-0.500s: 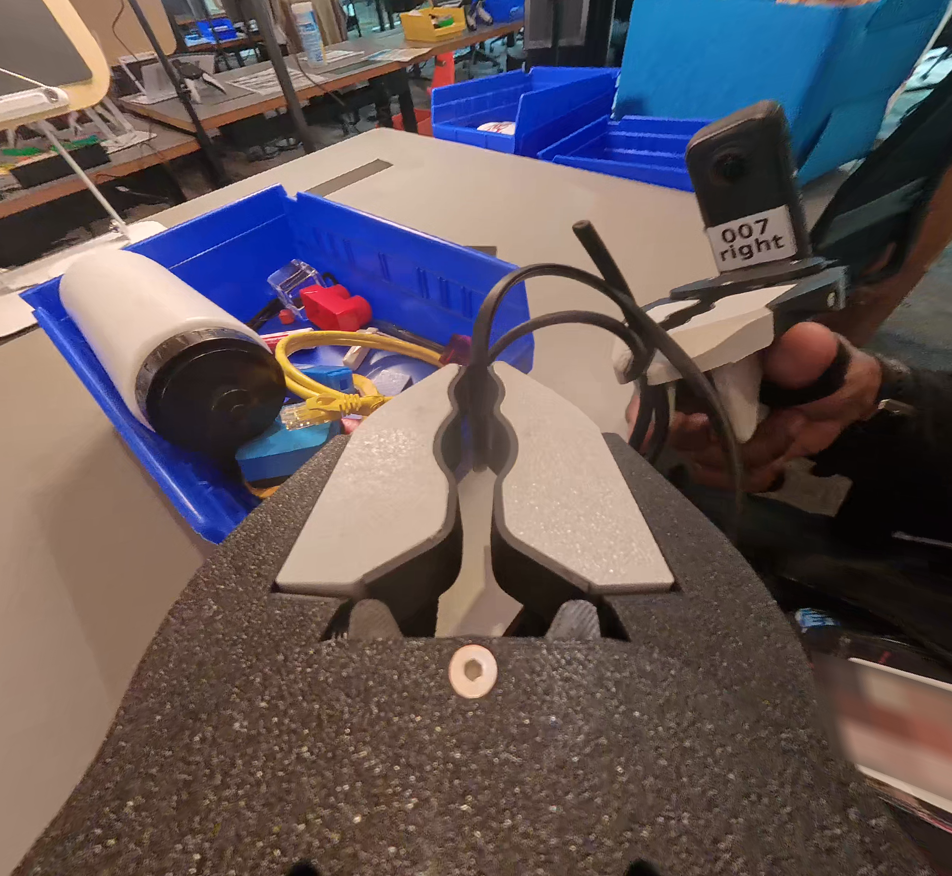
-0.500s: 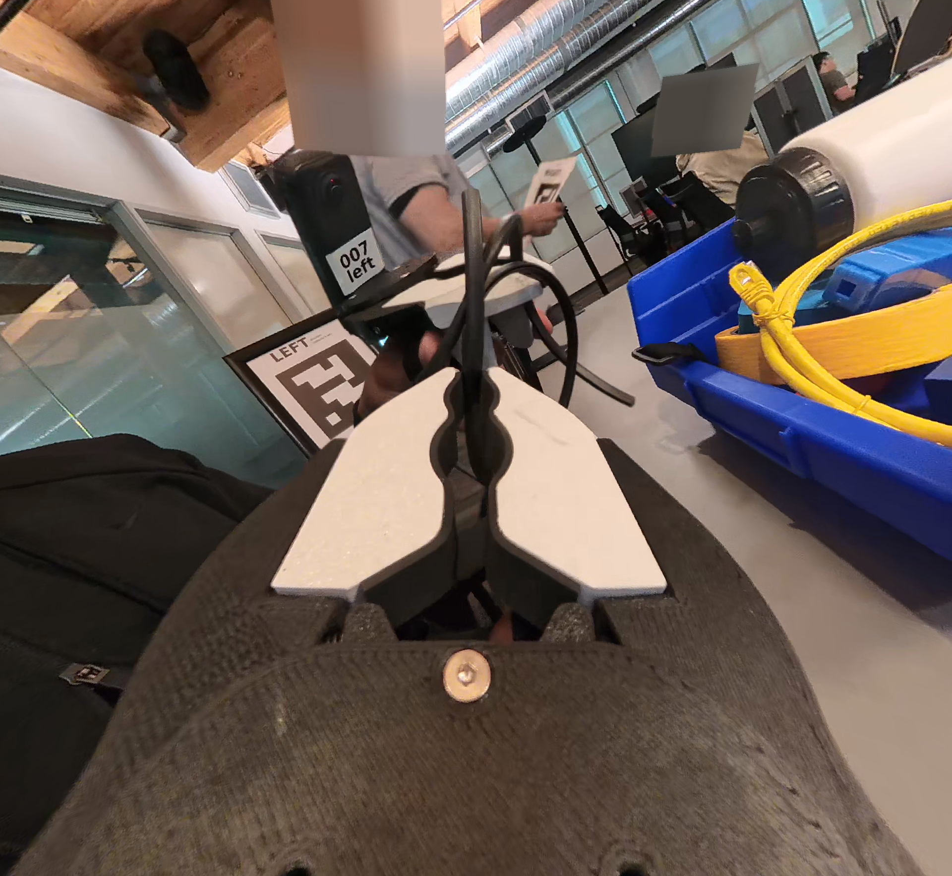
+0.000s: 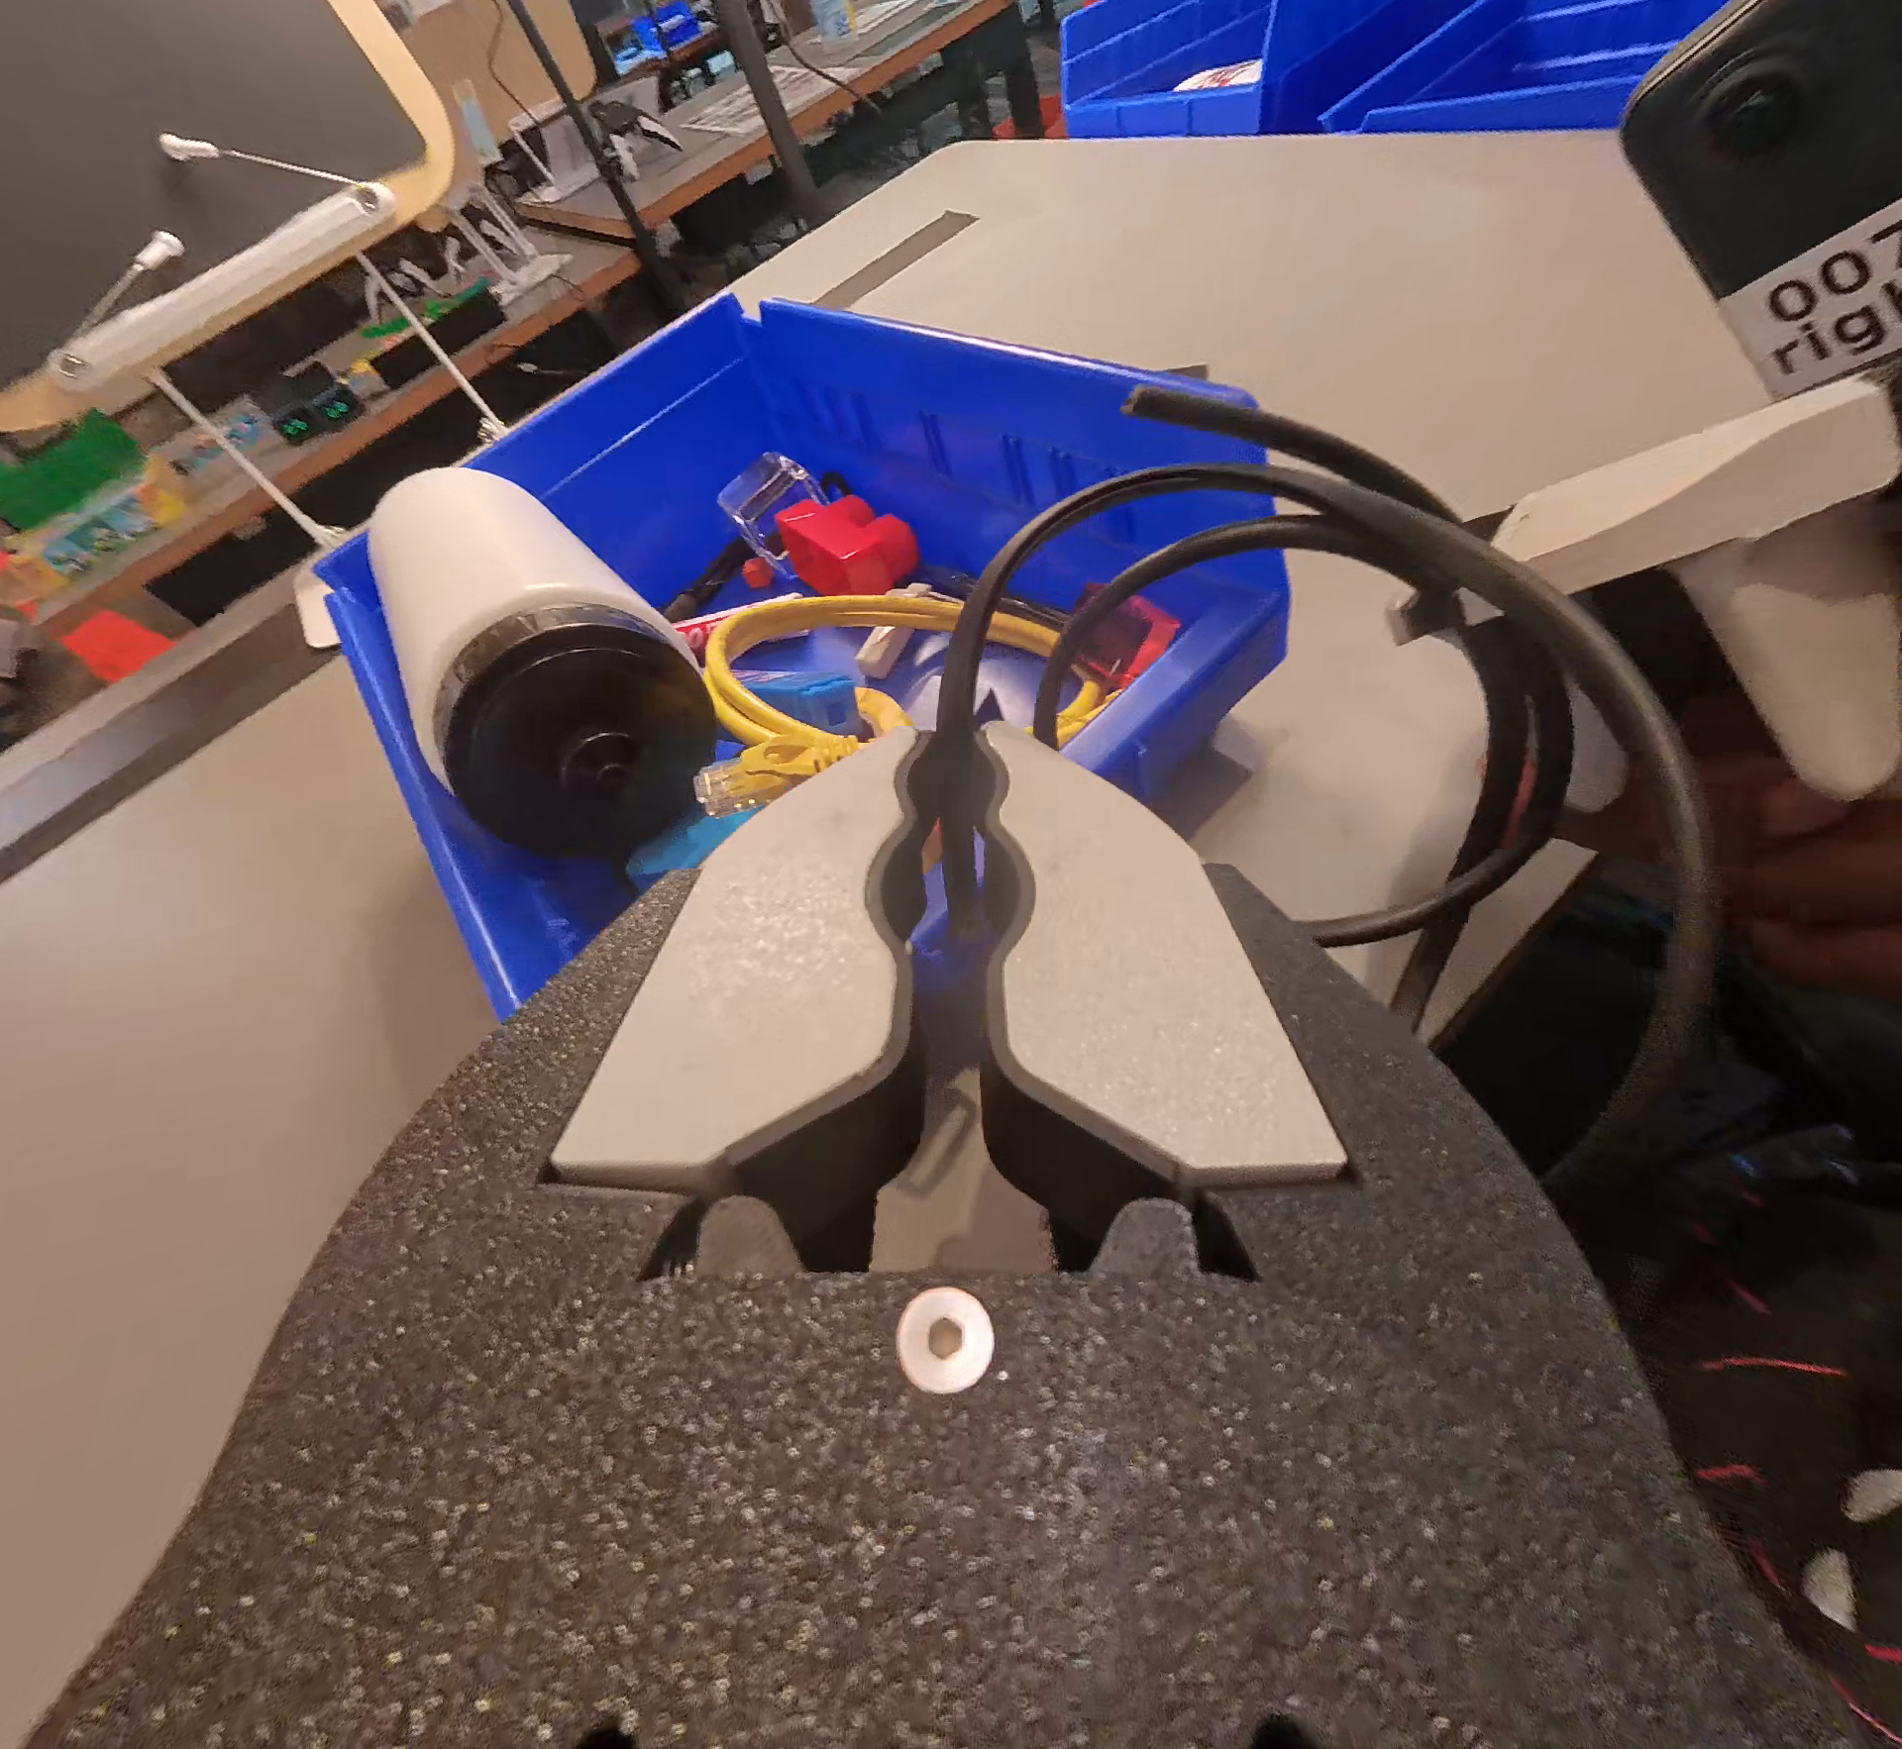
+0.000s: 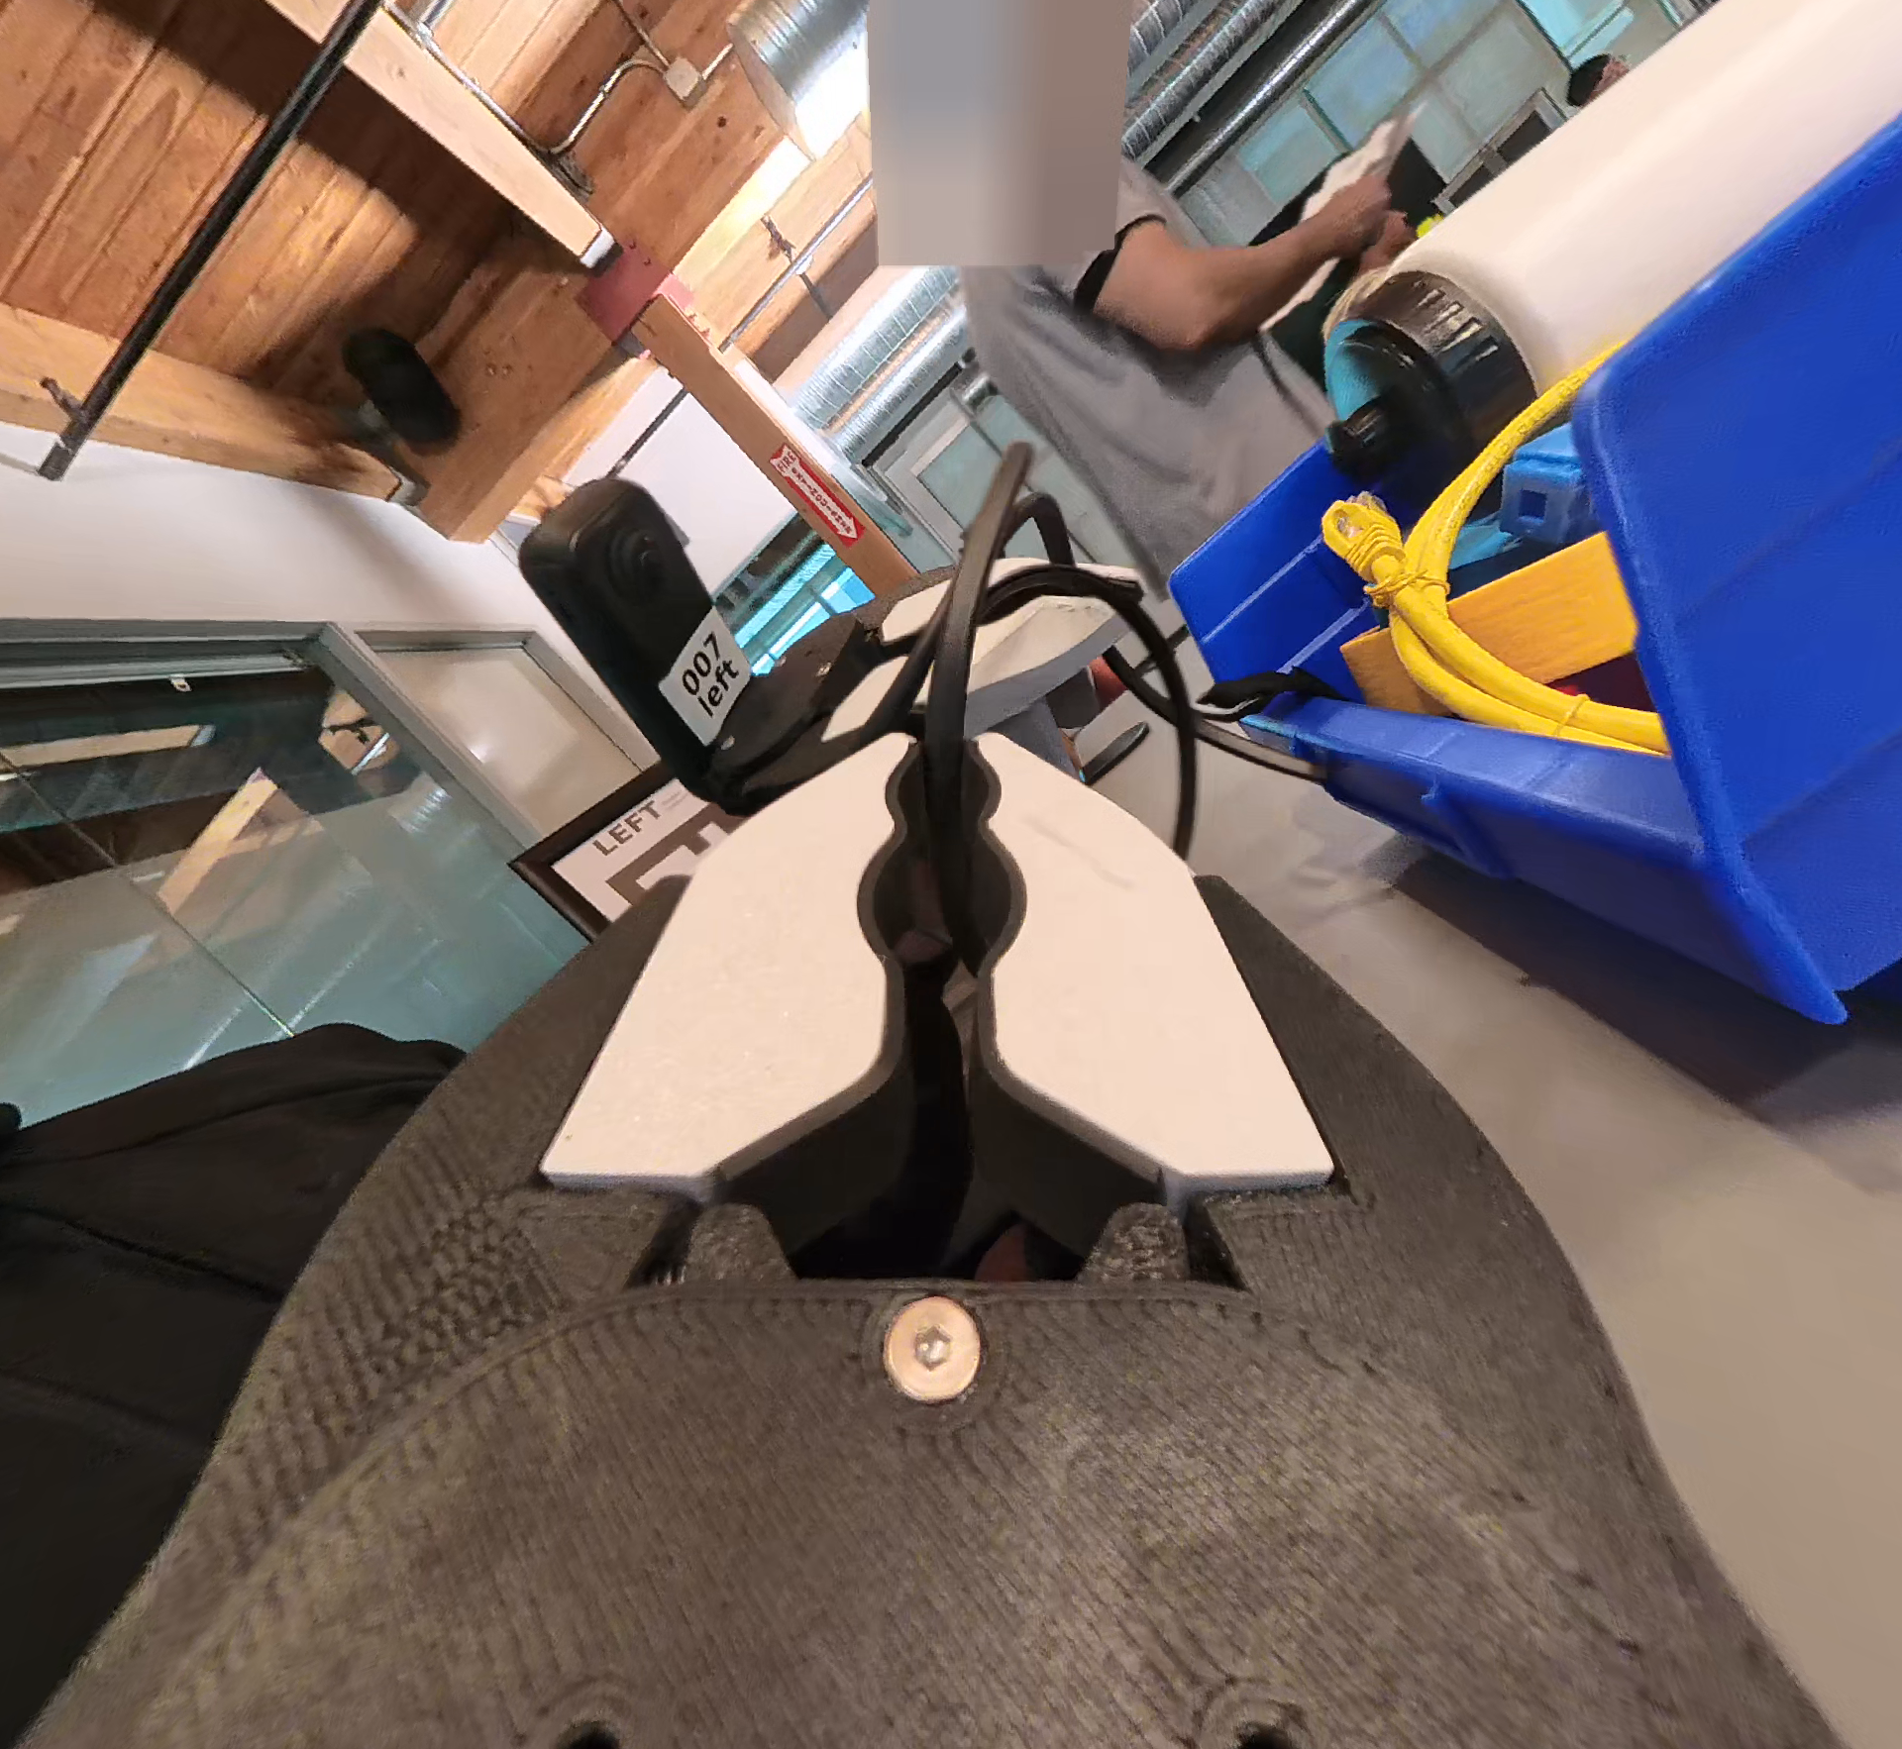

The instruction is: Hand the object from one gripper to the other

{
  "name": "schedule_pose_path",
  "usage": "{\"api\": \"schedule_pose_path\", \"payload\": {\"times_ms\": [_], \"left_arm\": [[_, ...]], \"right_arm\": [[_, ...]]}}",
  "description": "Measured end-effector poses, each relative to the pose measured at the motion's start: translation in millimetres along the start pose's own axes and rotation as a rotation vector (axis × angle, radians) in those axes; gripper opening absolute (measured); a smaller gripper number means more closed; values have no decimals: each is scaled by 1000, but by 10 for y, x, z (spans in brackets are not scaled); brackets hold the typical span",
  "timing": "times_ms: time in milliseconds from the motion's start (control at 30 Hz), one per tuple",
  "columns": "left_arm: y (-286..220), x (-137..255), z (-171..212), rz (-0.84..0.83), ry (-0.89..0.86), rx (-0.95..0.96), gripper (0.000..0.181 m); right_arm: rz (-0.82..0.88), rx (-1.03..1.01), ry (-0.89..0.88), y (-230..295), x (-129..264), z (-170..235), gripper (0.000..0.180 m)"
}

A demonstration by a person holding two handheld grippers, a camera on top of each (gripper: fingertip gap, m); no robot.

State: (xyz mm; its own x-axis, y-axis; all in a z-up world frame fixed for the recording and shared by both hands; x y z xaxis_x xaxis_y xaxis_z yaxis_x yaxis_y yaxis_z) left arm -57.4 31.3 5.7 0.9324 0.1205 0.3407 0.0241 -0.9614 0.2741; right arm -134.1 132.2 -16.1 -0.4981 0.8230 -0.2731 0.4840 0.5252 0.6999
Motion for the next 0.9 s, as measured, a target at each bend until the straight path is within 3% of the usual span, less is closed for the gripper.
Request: {"api": "schedule_pose_path", "payload": {"times_ms": [433,900], "left_arm": [[-83,-158,62,-26,-9,-108,6],[-251,-73,3,190,-77,-140,7]], "right_arm": [[109,23,32,-82,-6,16,13],[541,479,74,-172,91,-77,17]]}}
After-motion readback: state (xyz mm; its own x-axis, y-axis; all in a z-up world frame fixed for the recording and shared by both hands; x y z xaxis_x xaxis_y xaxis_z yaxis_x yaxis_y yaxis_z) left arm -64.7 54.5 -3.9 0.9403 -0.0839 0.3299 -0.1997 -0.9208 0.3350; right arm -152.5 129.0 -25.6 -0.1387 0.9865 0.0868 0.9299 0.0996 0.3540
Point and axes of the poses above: each gripper's, where its closed fingertips meet, x back along the fingers, z out of its underside, y = z × x across the jaws, the point moved 5 cm from there along x, back along the fingers, and after that the axes turned 5 degrees about z, right-handed, at the moved point
